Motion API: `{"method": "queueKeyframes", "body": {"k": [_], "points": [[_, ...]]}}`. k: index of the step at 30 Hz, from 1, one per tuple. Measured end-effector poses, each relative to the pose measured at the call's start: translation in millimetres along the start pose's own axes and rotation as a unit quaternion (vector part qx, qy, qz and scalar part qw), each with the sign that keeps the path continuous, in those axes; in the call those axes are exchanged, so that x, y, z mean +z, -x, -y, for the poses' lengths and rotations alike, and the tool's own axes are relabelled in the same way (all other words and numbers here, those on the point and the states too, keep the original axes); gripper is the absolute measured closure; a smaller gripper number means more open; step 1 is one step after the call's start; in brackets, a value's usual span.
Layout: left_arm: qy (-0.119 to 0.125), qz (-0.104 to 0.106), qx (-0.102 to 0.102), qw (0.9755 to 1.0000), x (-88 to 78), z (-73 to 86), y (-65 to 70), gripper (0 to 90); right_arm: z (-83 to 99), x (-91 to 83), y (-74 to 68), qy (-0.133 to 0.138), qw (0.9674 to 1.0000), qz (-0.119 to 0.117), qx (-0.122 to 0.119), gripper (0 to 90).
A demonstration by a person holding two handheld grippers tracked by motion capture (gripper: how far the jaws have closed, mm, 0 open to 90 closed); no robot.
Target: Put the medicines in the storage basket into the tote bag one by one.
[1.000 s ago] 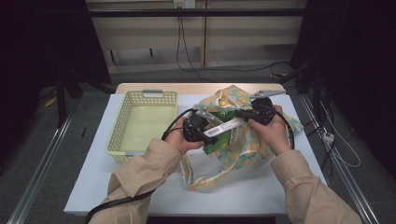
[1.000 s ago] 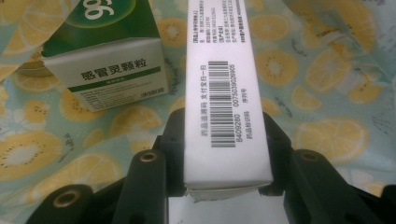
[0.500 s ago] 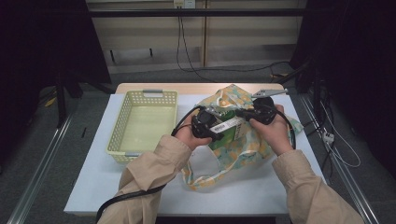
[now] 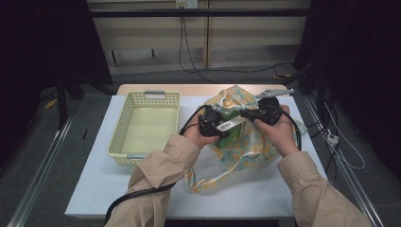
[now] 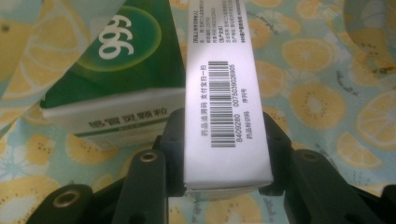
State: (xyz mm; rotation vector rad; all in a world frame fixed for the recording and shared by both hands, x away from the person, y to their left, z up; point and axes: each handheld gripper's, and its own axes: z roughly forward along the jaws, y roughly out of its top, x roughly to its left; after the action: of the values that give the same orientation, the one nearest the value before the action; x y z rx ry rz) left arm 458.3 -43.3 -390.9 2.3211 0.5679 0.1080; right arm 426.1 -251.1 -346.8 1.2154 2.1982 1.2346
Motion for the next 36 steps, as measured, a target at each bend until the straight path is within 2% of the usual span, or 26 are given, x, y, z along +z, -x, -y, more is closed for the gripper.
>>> {"method": "queueKeyframes", "body": {"k": [4, 5, 8, 18, 21, 22, 23, 24, 26, 27, 28, 29, 31, 32, 33, 36], "points": [[-0.002, -0.002, 0.004, 1.0000, 2.2, -4.0, -1.1, 62.6, -0.1, -0.9, 1.0, 0.000, 1.0000, 0.001, 0.001, 89.6], [-0.001, 0.001, -0.003, 1.0000, 2.9, -4.6, -1.4, 62.6, -0.2, -1.0, 1.3, 0.000, 1.0000, 0.001, 0.001, 89.6], [0.000, 0.002, -0.004, 1.0000, 4.0, -5.3, -2.7, 62.7, -0.3, -1.9, 2.6, 0.002, 1.0000, 0.001, 0.004, 89.6], [0.003, -0.006, -0.012, 0.9999, 7.8, -9.0, -10.8, 62.7, -0.4, -0.4, 2.4, 0.002, 1.0000, -0.001, 0.003, 89.6], [0.010, -0.006, -0.020, 0.9997, 11.7, -12.2, -11.6, 62.7, -0.3, -0.6, 3.5, 0.001, 1.0000, -0.001, 0.006, 89.6], [0.006, -0.005, -0.016, 0.9998, 12.4, -13.6, -12.6, 62.6, -0.2, -0.6, 4.0, 0.001, 1.0000, 0.000, 0.006, 89.6], [0.012, -0.005, -0.022, 0.9997, 14.6, -14.7, -12.2, 62.7, -0.1, -0.6, 4.2, 0.000, 1.0000, 0.000, 0.006, 89.6], [0.008, -0.005, -0.015, 0.9998, 15.6, -15.9, -13.6, 62.7, -0.1, -0.7, 4.4, 0.000, 1.0000, 0.000, 0.006, 89.6], [0.016, -0.005, -0.023, 0.9996, 19.2, -18.2, -13.9, 62.7, 0.0, -1.0, 4.8, 0.002, 1.0000, -0.001, 0.006, 89.6], [0.007, -0.022, -0.015, 0.9996, 19.5, -19.9, -14.1, 62.7, 0.0, -1.3, 5.1, 0.002, 1.0000, -0.001, 0.006, 89.6], [0.018, -0.009, -0.025, 0.9995, 22.5, -20.8, -14.5, 62.7, 0.0, -1.7, 5.5, 0.002, 1.0000, -0.002, 0.006, 89.6], [0.020, -0.007, -0.025, 0.9995, 24.0, -22.2, -15.3, 62.7, 0.1, -2.1, 5.9, 0.002, 1.0000, -0.002, 0.007, 89.6], [0.022, -0.008, -0.029, 0.9993, 27.2, -25.1, -16.3, 62.7, 0.3, -3.1, 7.0, 0.002, 0.9999, -0.002, 0.010, 89.6], [0.023, -0.009, -0.022, 0.9995, 29.2, -26.3, -17.4, 62.7, 0.3, -3.6, 7.6, 0.003, 0.9999, -0.001, 0.010, 89.6], [0.030, -0.010, -0.029, 0.9991, 31.6, -27.3, -16.7, 62.7, 0.3, -3.9, 8.4, 0.003, 0.9999, -0.001, 0.011, 89.6], [0.039, -0.011, -0.034, 0.9986, 37.3, -29.3, -15.9, 62.1, 0.6, -5.0, 10.2, 0.004, 0.9999, -0.001, 0.012, 89.6]]}}
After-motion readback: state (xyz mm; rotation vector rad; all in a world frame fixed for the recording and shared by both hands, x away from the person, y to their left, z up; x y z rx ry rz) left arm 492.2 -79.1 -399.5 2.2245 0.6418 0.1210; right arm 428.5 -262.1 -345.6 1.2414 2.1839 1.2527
